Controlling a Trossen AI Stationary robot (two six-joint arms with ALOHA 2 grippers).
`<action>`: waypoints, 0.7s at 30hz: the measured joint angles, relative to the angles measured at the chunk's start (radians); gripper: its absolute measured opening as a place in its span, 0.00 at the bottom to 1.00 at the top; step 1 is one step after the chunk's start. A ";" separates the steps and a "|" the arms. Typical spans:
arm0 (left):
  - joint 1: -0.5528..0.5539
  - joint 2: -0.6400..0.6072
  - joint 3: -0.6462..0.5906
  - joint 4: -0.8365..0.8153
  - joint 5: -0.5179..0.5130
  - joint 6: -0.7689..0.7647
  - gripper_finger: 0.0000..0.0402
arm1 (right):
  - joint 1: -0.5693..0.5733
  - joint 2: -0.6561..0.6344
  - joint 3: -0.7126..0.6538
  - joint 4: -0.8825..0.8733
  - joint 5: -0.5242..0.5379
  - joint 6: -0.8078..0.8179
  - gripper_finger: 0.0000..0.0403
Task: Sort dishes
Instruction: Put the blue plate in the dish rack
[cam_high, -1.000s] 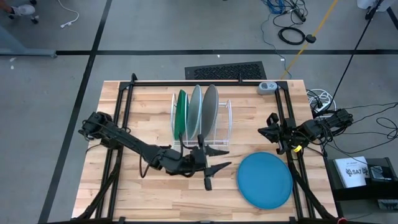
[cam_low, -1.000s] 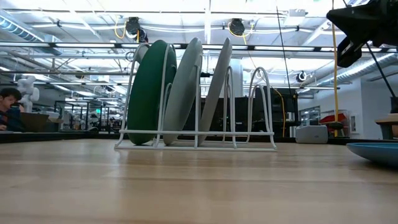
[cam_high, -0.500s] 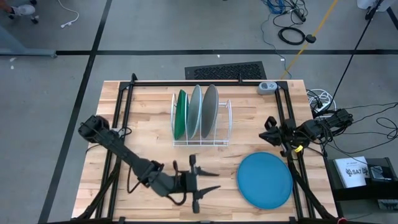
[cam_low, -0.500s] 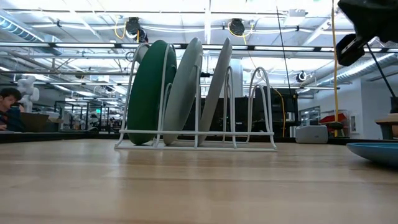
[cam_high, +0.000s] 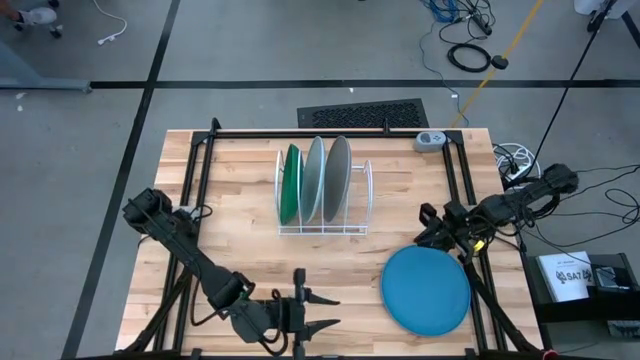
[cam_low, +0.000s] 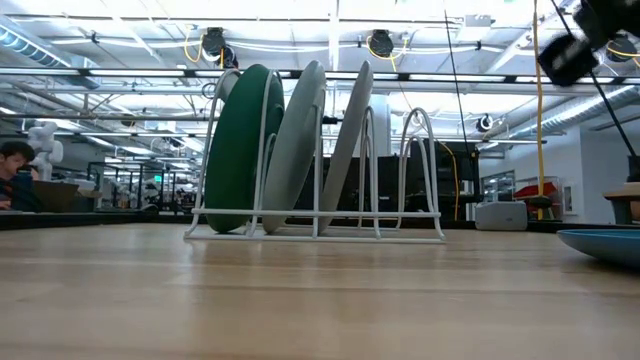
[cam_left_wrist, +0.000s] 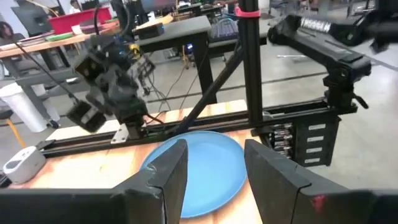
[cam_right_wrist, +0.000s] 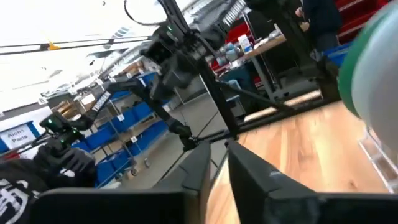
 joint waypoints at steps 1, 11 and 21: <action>0.002 0.000 0.000 -0.002 0.000 0.001 0.40 | 0.000 0.035 0.038 -0.004 0.000 -0.016 0.17; 0.009 0.000 0.000 -0.085 -0.001 0.053 0.40 | 0.044 0.539 0.603 -0.565 0.005 -0.132 0.38; -0.001 0.000 0.000 -0.150 -0.010 0.060 0.40 | 0.214 1.098 0.987 -1.127 0.051 0.135 0.43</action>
